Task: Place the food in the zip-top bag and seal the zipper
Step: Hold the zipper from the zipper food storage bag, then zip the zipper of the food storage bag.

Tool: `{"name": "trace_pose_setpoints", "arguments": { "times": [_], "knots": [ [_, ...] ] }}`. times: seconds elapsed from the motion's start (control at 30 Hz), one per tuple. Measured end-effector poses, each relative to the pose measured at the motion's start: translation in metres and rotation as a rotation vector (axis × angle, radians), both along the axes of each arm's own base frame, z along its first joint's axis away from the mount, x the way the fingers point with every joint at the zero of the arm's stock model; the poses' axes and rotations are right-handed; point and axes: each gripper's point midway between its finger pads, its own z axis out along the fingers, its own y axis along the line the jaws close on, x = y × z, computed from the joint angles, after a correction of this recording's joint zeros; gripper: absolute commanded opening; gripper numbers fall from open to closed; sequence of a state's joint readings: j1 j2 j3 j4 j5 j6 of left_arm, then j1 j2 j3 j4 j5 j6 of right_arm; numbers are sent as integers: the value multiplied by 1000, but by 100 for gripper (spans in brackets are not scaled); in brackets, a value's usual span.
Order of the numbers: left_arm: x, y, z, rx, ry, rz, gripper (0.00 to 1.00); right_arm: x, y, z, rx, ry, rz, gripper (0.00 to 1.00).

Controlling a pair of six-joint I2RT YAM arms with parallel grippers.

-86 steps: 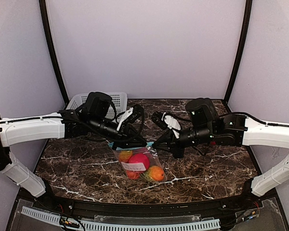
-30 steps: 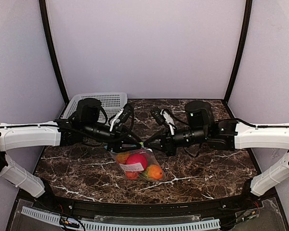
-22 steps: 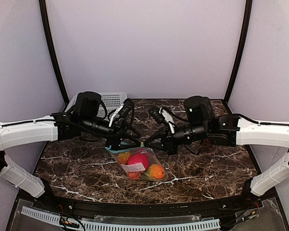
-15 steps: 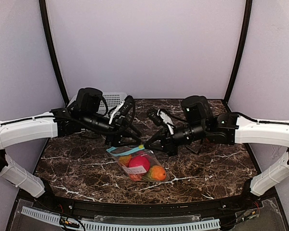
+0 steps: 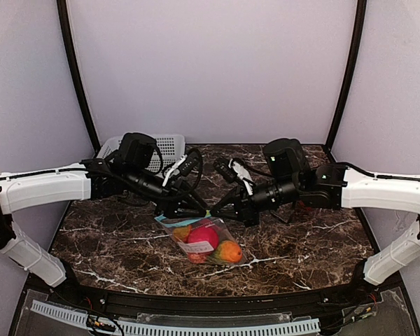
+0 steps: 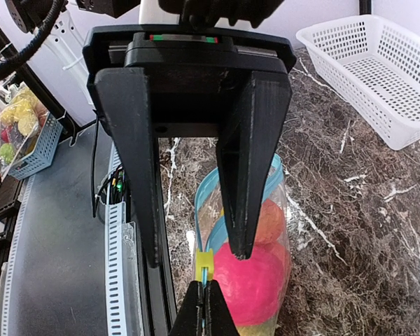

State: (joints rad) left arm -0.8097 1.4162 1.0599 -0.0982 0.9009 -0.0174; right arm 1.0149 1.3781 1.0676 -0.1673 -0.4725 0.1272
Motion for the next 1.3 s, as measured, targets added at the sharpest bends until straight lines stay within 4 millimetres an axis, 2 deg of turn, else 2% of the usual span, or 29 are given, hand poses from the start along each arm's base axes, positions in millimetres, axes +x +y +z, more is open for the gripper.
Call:
{"name": "trace_pose_setpoints", "arguments": {
  "times": [0.33, 0.57, 1.03, 1.3],
  "knots": [
    [-1, -2, -6, 15, 11, -7, 23, 1, 0, -1, -2, 3, -1, 0],
    [-2, -2, -8, 17, 14, -13, 21, 1, 0, -1, -3, 3, -1, 0],
    [-2, -3, -10, 23, 17, -12, 1, 1, 0, -2, -7, 6, -1, 0],
    [-2, -3, -10, 25, 18, -10, 1, 2, -1, -3, -9, 4, -7, 0]
  ]
}}
